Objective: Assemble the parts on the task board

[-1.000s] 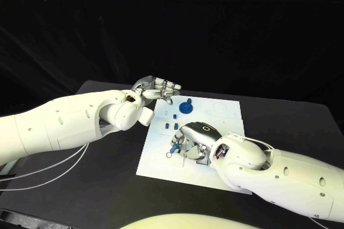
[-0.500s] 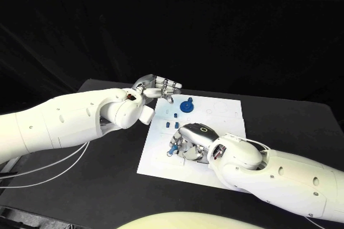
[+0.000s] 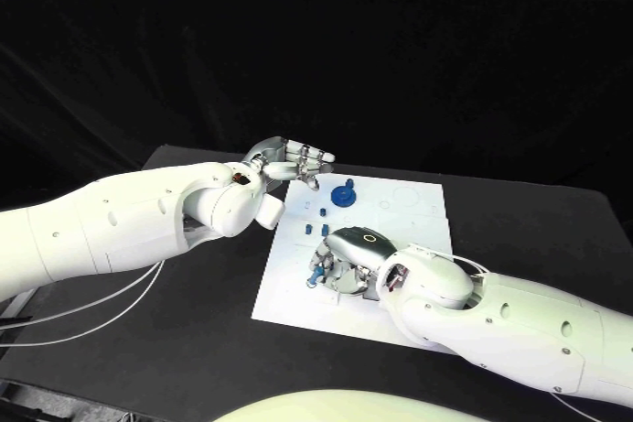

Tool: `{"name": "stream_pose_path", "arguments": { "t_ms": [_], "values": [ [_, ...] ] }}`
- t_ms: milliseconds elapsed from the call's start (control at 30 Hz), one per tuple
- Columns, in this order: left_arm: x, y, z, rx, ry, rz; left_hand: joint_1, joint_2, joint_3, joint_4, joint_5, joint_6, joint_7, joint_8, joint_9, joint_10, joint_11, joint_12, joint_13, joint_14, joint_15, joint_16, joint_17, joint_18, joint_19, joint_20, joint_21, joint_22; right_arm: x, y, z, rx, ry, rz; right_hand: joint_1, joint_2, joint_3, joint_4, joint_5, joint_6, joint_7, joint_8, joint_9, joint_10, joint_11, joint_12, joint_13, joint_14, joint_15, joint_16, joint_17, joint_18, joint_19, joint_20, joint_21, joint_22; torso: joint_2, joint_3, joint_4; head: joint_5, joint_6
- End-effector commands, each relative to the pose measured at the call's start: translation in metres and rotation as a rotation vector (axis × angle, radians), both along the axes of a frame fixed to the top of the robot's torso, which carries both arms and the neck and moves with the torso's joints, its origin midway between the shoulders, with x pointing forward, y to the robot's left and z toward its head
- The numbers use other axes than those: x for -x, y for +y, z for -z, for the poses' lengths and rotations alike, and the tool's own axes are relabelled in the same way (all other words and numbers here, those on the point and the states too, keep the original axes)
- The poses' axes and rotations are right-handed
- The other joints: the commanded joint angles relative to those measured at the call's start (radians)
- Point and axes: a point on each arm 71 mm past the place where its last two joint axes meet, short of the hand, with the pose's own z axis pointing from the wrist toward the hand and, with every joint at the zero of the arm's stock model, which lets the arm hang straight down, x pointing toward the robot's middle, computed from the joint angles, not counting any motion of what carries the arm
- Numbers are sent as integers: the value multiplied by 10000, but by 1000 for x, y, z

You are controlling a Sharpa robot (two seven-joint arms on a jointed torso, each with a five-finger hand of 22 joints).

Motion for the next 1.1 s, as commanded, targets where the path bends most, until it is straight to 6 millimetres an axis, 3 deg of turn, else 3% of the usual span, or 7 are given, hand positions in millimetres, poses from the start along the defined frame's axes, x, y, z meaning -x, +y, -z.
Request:
{"name": "stream_pose_path", "arguments": {
  "t_ms": [33,300,1100],
  "values": [
    [1,-3,-1,85,-39,159,-8,69,-40,-37,18,-93,6,3,-16,-83,31,77,8,-48,44,18,-20,49,3,30,-54,-8,2,1,8,531,140,-159,8,-2,48,-5,52,56,12,27,9,14,73,-59,16,128,-22,33,8,-167,42,6,43,1129,12,-4,7,6,-16],
    [1,-3,-1,86,-41,162,-8,69,-40,-37,18,-93,6,3,-16,-83,31,77,8,-48,44,18,-20,49,3,30,-54,-8,2,2,14,752,205,-208,9,1,51,-7,55,54,13,26,9,13,73,-62,16,126,-21,26,-5,-164,35,7,29,1123,-5,4,-7,55,-60],
    [0,-3,-1,72,-10,177,-8,69,-40,-37,18,-93,6,3,-16,-83,31,77,8,-48,44,18,-20,49,3,30,-54,-8,8,3,9,253,-212,-249,36,0,78,-81,233,67,20,33,27,44,74,-97,40,136,-20,67,34,-178,74,12,99,1174,-6,6,-4,94,-21]
  ]
}}
